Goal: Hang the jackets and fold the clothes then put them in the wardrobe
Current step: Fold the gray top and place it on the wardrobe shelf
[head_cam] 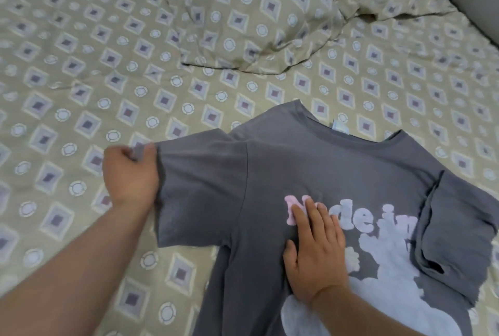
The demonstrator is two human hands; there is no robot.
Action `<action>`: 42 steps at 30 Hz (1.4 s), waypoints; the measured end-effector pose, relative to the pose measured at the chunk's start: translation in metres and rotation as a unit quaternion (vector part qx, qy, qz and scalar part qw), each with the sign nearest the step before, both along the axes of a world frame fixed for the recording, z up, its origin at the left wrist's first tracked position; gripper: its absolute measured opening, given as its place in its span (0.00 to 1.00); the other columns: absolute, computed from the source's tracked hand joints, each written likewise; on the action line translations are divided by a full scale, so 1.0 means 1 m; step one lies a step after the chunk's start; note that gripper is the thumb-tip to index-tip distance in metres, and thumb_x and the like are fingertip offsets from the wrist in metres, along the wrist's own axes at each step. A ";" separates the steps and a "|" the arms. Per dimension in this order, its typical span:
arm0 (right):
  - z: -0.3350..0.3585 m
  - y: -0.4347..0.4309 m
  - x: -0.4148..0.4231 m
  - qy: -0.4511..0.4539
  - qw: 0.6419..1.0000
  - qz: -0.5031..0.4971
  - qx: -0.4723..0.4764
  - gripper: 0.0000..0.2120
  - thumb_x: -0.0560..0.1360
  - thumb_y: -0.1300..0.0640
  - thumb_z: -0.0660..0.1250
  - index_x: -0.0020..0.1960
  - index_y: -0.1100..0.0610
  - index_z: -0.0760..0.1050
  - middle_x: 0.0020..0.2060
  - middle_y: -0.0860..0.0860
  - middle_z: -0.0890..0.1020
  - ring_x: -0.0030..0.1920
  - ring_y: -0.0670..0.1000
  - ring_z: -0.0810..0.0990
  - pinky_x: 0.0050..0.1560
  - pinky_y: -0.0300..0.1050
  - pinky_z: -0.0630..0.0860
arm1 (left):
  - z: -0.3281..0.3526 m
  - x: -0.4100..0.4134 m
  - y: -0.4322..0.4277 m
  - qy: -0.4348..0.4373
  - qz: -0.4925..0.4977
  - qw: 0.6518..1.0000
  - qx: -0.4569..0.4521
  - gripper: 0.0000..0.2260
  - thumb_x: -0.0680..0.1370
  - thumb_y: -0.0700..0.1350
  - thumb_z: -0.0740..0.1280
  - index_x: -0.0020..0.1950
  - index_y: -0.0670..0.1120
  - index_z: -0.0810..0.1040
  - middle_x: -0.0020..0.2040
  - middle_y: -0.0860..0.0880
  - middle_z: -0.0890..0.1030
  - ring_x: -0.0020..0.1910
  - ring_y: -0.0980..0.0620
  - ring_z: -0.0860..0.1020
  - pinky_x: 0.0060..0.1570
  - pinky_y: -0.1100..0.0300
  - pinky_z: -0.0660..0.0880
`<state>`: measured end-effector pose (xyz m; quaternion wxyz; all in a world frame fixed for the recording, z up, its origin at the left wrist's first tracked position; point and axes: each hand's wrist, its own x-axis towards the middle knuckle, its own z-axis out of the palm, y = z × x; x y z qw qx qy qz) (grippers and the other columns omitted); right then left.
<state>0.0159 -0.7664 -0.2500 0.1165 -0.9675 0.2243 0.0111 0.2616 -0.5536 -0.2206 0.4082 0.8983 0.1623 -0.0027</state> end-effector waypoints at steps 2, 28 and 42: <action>-0.001 0.000 0.001 -0.008 1.000 0.004 -0.007 0.32 0.70 0.49 0.57 0.74 0.54 0.66 0.74 0.56 0.70 0.73 0.60 0.66 0.72 0.58 0.56 | 0.001 -0.029 0.000 0.002 0.097 0.991 -0.088 0.18 0.77 0.58 0.66 0.47 0.41 0.75 0.38 0.48 0.76 0.39 0.48 0.76 0.46 0.52 0.71; -0.004 -0.001 0.000 0.028 1.000 0.002 -0.015 0.29 0.75 0.49 0.55 0.73 0.57 0.69 0.75 0.56 0.68 0.76 0.58 0.62 0.75 0.58 0.52 | 0.024 -0.103 -0.169 0.068 -0.405 0.899 -0.154 0.28 0.79 0.52 0.64 0.78 0.54 0.61 0.50 0.59 0.81 0.50 0.62 0.77 0.56 0.61 0.75; -0.013 -0.005 -0.005 0.006 0.999 0.017 -0.030 0.33 0.73 0.45 0.59 0.75 0.59 0.67 0.76 0.54 0.67 0.76 0.57 0.66 0.73 0.58 0.56 | -0.027 -0.111 -0.148 -0.096 -0.503 0.813 0.279 0.26 0.79 0.49 0.50 0.74 0.40 0.70 0.74 0.41 0.69 0.74 0.43 0.68 0.74 0.50 0.60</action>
